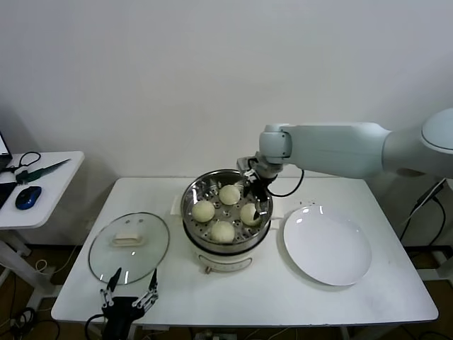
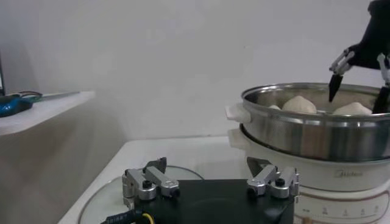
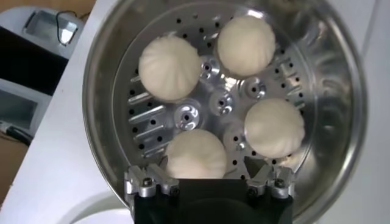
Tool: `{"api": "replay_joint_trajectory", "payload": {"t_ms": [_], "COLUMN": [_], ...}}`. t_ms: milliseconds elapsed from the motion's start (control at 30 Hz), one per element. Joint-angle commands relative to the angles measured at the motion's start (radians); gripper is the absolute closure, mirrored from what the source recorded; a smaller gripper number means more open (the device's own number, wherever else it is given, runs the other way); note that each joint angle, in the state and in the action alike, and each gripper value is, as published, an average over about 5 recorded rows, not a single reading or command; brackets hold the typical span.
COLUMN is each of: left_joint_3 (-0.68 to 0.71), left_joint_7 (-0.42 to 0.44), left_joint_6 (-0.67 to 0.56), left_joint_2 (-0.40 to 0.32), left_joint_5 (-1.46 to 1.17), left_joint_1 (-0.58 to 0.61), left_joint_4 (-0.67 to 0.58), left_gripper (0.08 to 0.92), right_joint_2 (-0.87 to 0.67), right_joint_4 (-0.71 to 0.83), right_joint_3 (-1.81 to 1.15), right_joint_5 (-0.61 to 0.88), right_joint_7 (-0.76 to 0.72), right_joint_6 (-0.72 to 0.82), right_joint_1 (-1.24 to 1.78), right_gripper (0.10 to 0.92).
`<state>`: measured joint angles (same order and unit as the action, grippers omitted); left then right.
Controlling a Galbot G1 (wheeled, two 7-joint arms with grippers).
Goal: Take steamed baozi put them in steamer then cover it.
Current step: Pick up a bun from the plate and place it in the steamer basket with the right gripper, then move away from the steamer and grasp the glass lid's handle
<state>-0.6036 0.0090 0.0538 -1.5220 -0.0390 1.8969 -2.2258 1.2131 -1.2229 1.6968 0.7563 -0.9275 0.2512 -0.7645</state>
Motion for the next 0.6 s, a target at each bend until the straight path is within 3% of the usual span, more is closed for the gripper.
{"api": "replay_joint_trajectory", "payload": {"t_ms": [33,133,367,467,600], "left_joint_3": [0.001,0.0,0.001,0.005,0.012], "left_joint_7": [0.0,0.0,0.002,0.005,0.011], "left_joint_6": [-0.002,0.001,0.026,0.046,0.077], "left_joint_2": [-0.001,0.0,0.005,0.008,0.023], "left_joint_5": [0.0,0.001,0.002,0.003,0.009], "left_joint_1": [0.001,0.001,-0.015,-0.033,-0.071], "left_joint_4": [0.0,0.0,0.0,0.0,0.001], "left_gripper": [0.177,0.177,0.177,0.177,0.177], "right_joint_2": [-0.154,-0.276,-0.575,-0.698,-0.846], "right_joint_4": [-0.037,-0.097,-0.219,-0.283,-0.383], "right_joint_3": [-0.135,-0.227,-0.591,-0.836,-1.284], "right_joint_5": [0.129,0.159,0.148,0.139,0.11], "right_joint_7": [0.008,0.149,0.745,0.869,0.913], "right_joint_6": [0.005,0.068,0.135,0.133,0.087], "right_joint_1": [-0.082,-0.077,0.193,0.405,0.871], "right_gripper": [0.202,0.203,0.203,0.203,0.203]}}
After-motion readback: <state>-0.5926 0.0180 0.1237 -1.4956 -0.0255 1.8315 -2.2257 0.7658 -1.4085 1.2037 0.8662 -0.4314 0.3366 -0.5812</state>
